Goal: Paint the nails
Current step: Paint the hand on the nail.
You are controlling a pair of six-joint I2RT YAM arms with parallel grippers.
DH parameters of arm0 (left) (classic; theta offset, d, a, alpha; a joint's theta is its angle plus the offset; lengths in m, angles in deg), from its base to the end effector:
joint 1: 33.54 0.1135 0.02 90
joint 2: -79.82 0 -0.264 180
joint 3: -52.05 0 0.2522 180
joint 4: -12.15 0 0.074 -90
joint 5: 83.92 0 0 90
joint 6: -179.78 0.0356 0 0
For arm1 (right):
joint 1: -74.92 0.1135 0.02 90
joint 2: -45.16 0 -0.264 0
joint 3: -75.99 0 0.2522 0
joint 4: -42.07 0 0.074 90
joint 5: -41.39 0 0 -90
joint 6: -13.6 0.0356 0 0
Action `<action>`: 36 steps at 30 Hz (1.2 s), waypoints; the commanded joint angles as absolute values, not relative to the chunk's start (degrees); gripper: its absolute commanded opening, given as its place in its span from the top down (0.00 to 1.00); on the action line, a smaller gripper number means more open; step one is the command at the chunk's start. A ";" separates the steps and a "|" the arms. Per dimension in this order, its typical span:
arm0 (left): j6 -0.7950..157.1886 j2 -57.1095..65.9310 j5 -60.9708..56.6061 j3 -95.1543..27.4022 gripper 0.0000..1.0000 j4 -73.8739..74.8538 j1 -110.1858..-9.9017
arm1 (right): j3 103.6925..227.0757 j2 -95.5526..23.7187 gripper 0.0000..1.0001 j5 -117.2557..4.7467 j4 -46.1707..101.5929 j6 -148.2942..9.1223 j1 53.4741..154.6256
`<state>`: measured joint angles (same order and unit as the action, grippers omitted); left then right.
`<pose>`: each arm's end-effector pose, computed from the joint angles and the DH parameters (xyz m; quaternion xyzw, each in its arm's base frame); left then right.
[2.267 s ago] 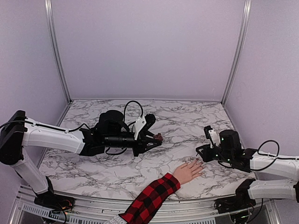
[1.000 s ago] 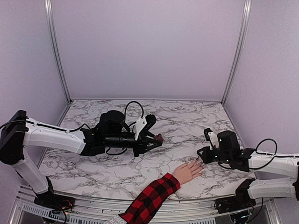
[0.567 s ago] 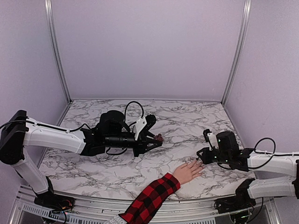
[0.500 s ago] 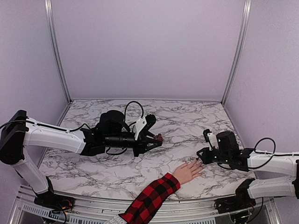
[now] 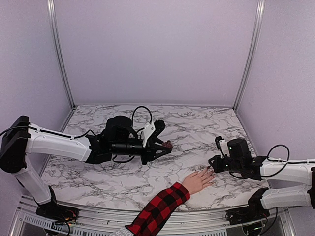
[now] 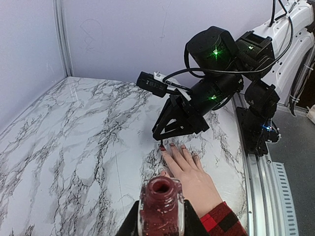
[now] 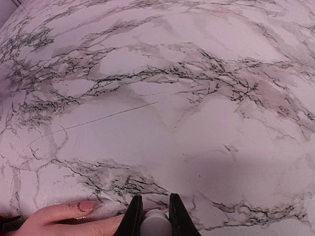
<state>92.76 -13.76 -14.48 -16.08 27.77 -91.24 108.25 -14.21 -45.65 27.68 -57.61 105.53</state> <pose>0.1871 -0.3194 0.2503 0.4794 0.5917 -0.4124 0.5000 0.1662 0.0962 0.1531 -0.0833 0.9077 0.1502 0.3829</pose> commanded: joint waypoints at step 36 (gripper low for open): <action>92.74 -13.76 -15.19 -17.25 1.00 29.89 -90.85 | 108.03 -8.64 1.00 -46.40 27.78 -58.08 105.24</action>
<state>92.74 -13.79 -14.48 -16.08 27.75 -91.21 108.21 -8.86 -43.29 26.55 -56.41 105.53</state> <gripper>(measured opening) 0.204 0.151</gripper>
